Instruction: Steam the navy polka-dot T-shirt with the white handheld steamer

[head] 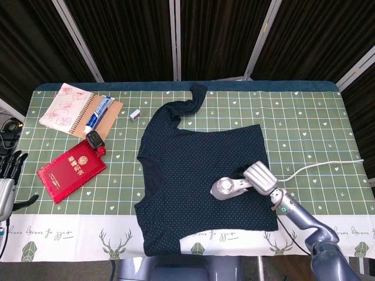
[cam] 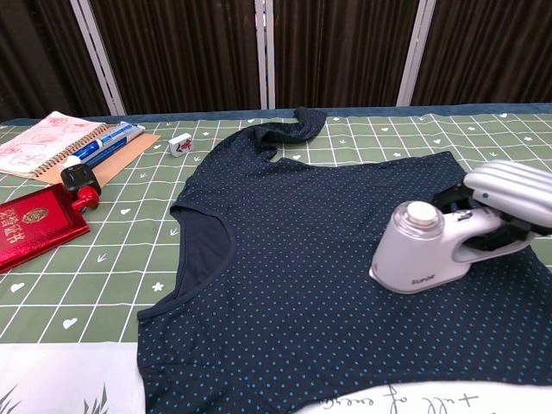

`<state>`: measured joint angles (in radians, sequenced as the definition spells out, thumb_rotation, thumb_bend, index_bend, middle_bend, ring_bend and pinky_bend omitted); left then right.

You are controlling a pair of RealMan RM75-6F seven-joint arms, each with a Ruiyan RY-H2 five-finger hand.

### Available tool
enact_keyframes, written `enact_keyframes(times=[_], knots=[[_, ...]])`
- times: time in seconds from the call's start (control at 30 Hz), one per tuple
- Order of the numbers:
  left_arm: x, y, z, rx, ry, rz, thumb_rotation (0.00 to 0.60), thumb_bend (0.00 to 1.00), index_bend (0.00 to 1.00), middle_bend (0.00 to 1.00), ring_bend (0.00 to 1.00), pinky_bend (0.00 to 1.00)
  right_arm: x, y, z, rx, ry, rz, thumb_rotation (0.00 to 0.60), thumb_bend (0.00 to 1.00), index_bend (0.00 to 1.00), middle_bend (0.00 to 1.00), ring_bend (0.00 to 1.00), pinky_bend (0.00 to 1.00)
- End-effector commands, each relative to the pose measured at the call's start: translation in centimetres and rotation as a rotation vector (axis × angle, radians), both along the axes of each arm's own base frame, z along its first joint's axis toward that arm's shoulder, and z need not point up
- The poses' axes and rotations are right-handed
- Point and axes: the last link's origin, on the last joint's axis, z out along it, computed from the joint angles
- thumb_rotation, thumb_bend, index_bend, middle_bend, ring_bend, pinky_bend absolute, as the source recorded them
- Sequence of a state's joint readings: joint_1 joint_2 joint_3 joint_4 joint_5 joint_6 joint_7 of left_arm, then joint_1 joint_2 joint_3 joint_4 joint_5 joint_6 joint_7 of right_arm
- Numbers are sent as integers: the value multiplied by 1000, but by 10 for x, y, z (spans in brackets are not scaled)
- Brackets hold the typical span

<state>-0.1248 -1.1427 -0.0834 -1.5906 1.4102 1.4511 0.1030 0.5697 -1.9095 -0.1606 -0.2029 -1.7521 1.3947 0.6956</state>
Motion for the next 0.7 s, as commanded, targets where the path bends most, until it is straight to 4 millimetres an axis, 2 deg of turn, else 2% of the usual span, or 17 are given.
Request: enact_keyframes(times=[0.03, 0.23, 0.33, 0.53, 0.7], knots=[[0, 0, 0, -1, 0, -1, 600, 0, 0, 0, 0, 0, -8, -2, 7, -16, 16, -24, 600, 686, 779, 662, 680, 966], [1, 1, -2, -6, 3, -3, 600, 0, 0, 0, 0, 0, -24, -7, 24, -51, 34, -89, 600, 685, 779, 662, 680, 966], [2, 0, -2, -5, 2, -7, 600, 0, 0, 0, 0, 0, -25, -6, 22, -45, 30, -102, 600, 685, 779, 662, 680, 966], [2, 0, -1, -2, -2, -8, 600, 0, 0, 0, 0, 0, -10, -1, 7, -4, 13, -39, 600, 685, 779, 662, 679, 966], [2, 0, 0, -2, -3, -8, 600, 0, 0, 0, 0, 0, 15, 5, -11, 42, -24, 66, 600, 684, 779, 662, 679, 966]])
